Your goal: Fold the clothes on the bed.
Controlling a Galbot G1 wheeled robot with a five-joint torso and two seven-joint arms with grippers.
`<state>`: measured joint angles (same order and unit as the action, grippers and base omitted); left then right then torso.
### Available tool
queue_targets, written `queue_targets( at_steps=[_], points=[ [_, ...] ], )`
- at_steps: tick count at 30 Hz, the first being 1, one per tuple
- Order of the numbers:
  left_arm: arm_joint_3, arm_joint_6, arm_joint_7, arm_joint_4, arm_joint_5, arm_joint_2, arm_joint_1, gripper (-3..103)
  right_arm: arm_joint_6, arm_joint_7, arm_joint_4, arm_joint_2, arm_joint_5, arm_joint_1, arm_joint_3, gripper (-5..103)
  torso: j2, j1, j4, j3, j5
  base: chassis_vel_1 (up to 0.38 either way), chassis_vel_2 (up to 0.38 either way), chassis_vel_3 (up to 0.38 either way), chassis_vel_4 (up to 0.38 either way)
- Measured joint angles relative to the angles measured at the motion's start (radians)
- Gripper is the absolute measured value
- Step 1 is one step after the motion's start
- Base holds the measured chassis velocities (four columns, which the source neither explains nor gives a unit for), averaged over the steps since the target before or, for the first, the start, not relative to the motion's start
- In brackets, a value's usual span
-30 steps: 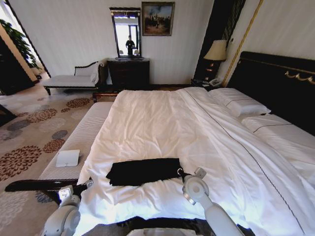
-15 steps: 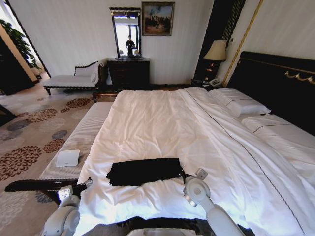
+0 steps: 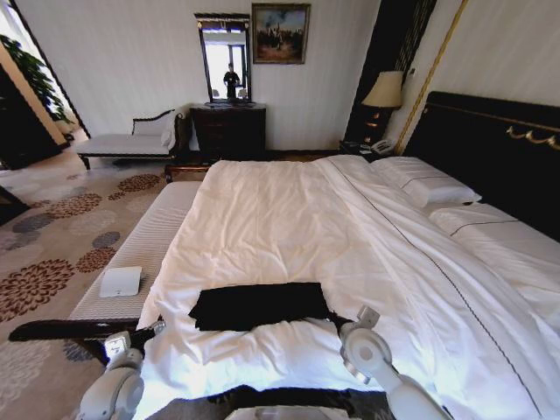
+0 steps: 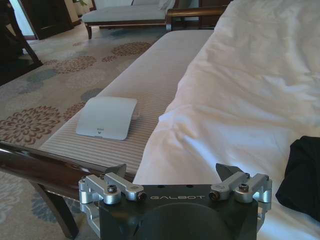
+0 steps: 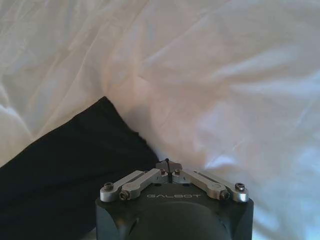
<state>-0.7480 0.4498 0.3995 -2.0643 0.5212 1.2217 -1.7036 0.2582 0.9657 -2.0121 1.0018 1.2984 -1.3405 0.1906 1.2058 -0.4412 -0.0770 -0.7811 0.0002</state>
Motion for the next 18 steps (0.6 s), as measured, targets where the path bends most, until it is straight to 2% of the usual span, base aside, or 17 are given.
queue_targets(
  at_steps=[2, 4, 7, 10, 11, 13, 17, 18],
  points=[
    [0.006, 0.000, 0.000, -0.001, -0.005, 0.004, -0.001, 100, -0.012, -0.038, 0.038, 0.004, -0.052, 0.010, 0.002, 7, 0.000, 0.000, -0.0001, 0.000, -0.0003, 0.000, 0.000, 0.000, 0.000],
    [0.007, 0.000, -0.001, -0.002, -0.006, 0.004, -0.002, 100, -0.027, -0.063, 0.045, 0.005, -0.086, 0.013, 0.003, 7, 0.000, 0.000, -0.0002, 0.000, -0.0002, 0.000, 0.000, 0.000, 0.000],
    [0.003, 0.000, -0.001, -0.005, -0.006, 0.004, -0.004, 100, -0.078, -0.136, 0.039, 0.005, -0.185, 0.008, 0.020, 22, 0.000, 0.000, -0.0001, 0.000, -0.0003, 0.000, 0.000, 0.000, 0.000],
    [-0.001, 0.000, -0.001, -0.005, -0.006, 0.005, -0.006, 100, -0.106, -0.174, 0.034, 0.004, -0.229, 0.008, 0.033, 28, 0.000, 0.000, -0.0002, 0.000, -0.0003, 0.000, 0.000, 0.000, 0.000],
    [-0.003, 0.000, -0.001, -0.003, -0.006, 0.008, -0.008, 100, -0.121, -0.214, 0.038, 0.002, -0.229, 0.020, 0.042, 38, 0.000, 0.000, -0.0003, 0.000, -0.0003, 0.000, 0.000, 0.000, 0.000],
    [-0.003, 0.000, -0.001, -0.002, -0.007, 0.010, -0.009, 100, -0.122, -0.226, 0.044, 0.001, -0.216, 0.029, 0.042, 38, 0.000, 0.000, -0.0001, 0.000, -0.0005, 0.000, 0.000, 0.000, 0.000],
    [0.004, 0.002, -0.001, -0.009, -0.011, 0.021, -0.006, 100, -0.100, -0.318, 0.110, -0.007, -0.120, 0.088, 0.009, 61, 0.000, 0.000, 0.0001, 0.000, -0.0003, 0.000, 0.000, 0.000, 0.000],
    [0.004, 0.002, -0.001, -0.009, -0.011, 0.021, -0.006, 100, -0.100, -0.318, 0.110, -0.007, -0.120, 0.088, 0.009, 61, 0.000, 0.000, 0.0001, 0.000, -0.0003, 0.000, 0.000, 0.000, 0.000]
  ],
)
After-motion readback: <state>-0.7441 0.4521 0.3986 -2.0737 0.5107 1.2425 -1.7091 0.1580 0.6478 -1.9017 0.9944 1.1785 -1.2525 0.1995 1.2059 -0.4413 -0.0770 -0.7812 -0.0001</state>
